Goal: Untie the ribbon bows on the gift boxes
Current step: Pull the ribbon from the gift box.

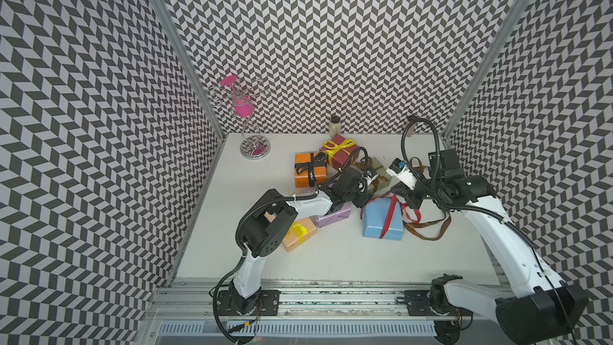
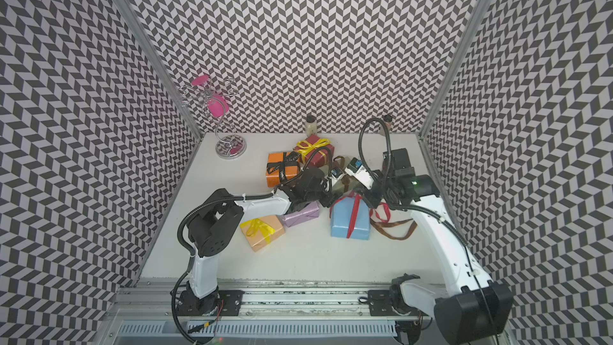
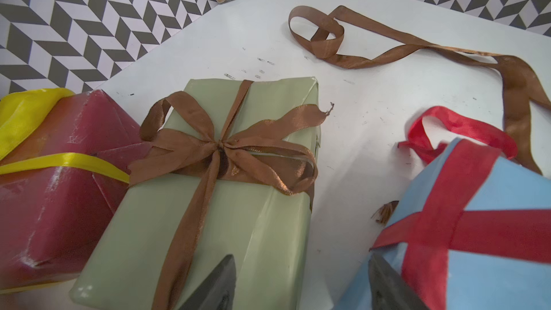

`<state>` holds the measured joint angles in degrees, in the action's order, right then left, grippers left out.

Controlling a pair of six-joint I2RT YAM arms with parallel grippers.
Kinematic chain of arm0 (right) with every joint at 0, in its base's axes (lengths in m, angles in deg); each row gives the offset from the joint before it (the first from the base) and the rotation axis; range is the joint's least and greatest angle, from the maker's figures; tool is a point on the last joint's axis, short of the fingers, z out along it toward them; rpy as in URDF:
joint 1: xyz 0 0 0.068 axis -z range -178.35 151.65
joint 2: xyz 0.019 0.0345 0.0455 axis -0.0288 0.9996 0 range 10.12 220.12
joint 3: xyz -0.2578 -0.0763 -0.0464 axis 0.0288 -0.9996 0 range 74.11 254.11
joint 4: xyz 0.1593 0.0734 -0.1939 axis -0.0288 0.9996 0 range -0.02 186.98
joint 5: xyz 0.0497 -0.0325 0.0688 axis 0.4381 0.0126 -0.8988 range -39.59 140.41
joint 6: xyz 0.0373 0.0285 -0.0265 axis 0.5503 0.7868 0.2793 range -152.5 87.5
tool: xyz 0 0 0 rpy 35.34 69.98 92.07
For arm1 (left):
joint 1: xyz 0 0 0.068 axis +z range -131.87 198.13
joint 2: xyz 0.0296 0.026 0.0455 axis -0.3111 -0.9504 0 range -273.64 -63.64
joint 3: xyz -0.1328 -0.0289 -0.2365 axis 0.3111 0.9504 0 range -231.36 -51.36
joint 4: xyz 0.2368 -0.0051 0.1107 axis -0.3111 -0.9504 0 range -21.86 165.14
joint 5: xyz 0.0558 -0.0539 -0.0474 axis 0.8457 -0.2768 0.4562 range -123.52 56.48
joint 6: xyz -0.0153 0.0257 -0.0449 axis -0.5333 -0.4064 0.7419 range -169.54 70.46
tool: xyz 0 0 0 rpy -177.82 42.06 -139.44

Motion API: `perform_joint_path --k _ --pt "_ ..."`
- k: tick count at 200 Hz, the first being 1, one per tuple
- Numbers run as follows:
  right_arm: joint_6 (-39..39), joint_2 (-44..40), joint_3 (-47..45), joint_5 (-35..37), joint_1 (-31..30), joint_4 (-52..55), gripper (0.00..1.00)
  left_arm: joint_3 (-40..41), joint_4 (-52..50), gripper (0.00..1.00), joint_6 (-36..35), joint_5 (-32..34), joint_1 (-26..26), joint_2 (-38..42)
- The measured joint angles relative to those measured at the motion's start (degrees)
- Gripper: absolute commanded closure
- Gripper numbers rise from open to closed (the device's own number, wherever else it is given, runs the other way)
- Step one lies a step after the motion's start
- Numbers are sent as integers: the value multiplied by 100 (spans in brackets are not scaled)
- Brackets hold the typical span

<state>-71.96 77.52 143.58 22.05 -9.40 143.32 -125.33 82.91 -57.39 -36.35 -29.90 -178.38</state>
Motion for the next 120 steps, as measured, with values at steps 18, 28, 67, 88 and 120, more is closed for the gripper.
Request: perform_joint_path --k 18,28,67,88,120 --pt "0 -61 254 2 0 13 100 61 2 30 -7 13 0 59" --pt "0 -66 420 2 0 35 100 96 2 30 -13 20 0 79" --pt "4 -85 960 2 0 55 100 120 2 30 -17 20 0 96" --pt "26 -236 1095 -2 0 11 100 122 2 30 -17 20 0 98" --pt "111 -511 1335 0 0 -87 100 181 -31 29 -59 68 0 190"
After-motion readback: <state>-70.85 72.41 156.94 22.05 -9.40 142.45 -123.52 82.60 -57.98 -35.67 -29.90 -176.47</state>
